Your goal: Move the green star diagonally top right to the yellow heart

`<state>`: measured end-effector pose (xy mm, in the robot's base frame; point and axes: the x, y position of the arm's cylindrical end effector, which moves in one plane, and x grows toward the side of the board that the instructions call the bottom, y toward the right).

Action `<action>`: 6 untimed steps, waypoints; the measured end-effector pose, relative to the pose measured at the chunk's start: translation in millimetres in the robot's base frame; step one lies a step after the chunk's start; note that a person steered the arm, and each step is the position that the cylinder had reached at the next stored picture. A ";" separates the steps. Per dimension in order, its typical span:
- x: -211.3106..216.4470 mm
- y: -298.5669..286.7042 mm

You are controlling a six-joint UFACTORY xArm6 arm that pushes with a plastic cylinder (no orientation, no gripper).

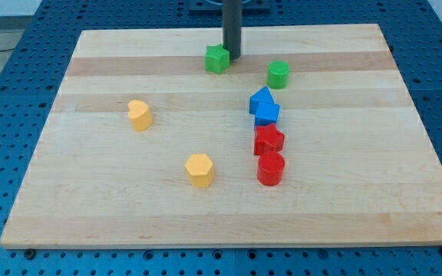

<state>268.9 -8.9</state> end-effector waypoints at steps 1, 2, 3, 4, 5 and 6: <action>0.0 16.8; 6.3 32.1; 11.9 11.5; 11.9 -26.8; 11.9 -32.1; 2.6 43.1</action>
